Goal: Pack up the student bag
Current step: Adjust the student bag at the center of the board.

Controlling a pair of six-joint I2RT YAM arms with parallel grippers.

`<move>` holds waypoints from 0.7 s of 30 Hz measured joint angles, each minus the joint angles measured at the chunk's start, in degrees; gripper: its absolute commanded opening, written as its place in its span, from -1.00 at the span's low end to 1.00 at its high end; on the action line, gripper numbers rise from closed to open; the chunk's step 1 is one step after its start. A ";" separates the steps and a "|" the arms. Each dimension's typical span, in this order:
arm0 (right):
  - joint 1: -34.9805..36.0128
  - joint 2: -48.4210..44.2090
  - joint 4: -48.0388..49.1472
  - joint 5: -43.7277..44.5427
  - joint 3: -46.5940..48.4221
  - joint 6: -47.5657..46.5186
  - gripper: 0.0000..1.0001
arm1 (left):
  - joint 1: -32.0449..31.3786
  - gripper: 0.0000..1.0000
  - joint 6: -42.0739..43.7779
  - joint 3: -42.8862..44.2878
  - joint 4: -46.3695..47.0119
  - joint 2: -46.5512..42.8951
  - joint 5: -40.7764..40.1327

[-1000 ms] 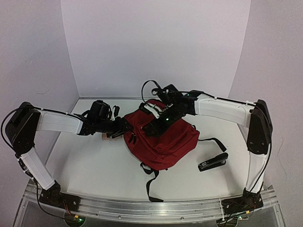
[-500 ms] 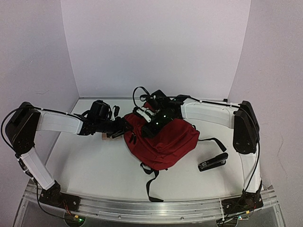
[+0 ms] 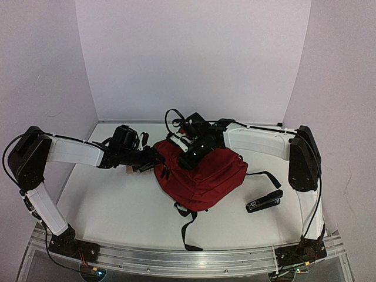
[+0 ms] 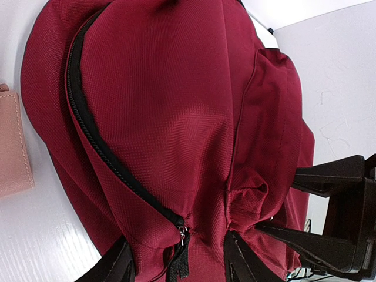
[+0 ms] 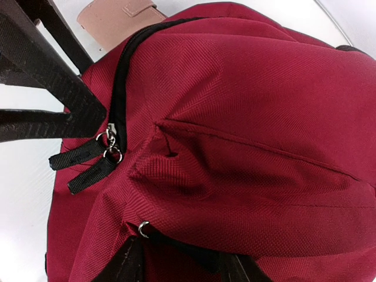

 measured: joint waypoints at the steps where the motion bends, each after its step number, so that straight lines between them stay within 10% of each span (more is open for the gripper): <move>1: 0.03 0.00 0.00 0.31 0.00 -0.03 -0.13 | 0.01 -0.02 -0.01 0.00 0.03 0.02 0.00; 21: -0.34 -0.35 0.08 -4.55 0.45 1.78 -0.32 | 0.02 -0.03 -0.02 0.00 0.08 1.10 0.03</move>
